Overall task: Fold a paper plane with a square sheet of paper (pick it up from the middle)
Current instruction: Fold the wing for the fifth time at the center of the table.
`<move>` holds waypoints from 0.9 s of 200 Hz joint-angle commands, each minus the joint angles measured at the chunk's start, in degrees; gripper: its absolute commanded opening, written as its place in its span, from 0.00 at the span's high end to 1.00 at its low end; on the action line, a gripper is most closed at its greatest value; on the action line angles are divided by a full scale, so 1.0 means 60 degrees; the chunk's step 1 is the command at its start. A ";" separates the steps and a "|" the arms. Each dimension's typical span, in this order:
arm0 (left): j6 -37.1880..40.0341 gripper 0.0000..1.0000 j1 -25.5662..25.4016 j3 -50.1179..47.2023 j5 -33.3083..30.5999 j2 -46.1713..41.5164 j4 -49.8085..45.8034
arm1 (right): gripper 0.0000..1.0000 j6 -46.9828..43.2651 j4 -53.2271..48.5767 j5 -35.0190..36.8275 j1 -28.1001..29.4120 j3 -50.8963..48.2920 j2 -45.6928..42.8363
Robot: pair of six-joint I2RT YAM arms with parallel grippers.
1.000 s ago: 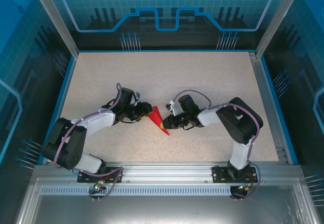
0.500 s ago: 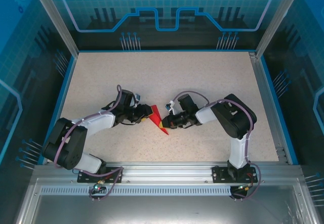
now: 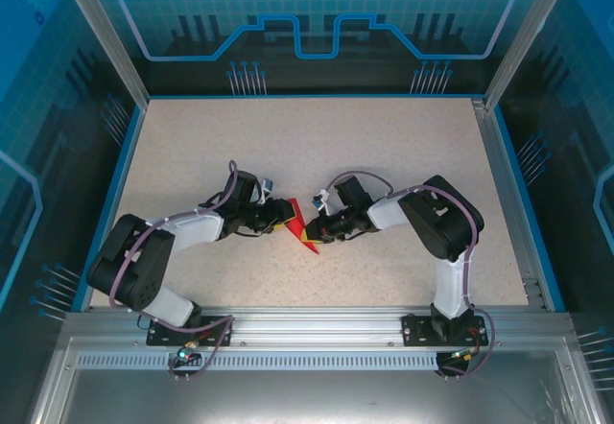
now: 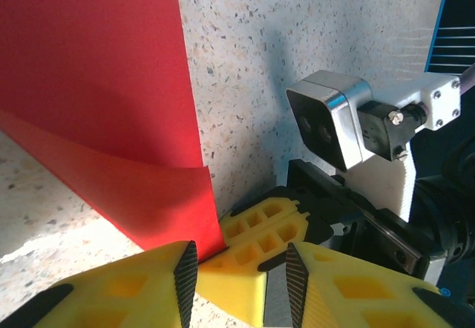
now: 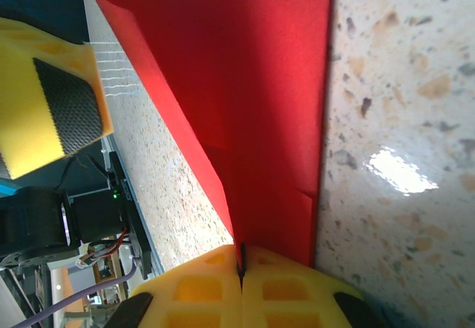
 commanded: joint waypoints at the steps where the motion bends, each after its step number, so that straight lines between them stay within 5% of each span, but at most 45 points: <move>1: -0.0022 0.60 -0.0127 0.0117 0.0338 0.0352 0.0503 | 0.97 0.0062 -0.0677 0.0850 0.0054 -0.0093 0.0387; 80: -0.0028 0.59 -0.0224 0.0272 0.0490 0.0786 0.0905 | 1.00 0.1073 0.0395 0.1104 0.0083 -0.0675 0.0492; 180: 0.0194 0.56 -0.0354 0.0667 0.0648 0.1977 0.1205 | 0.99 0.1190 -0.0202 0.1725 0.0246 -0.0647 0.0393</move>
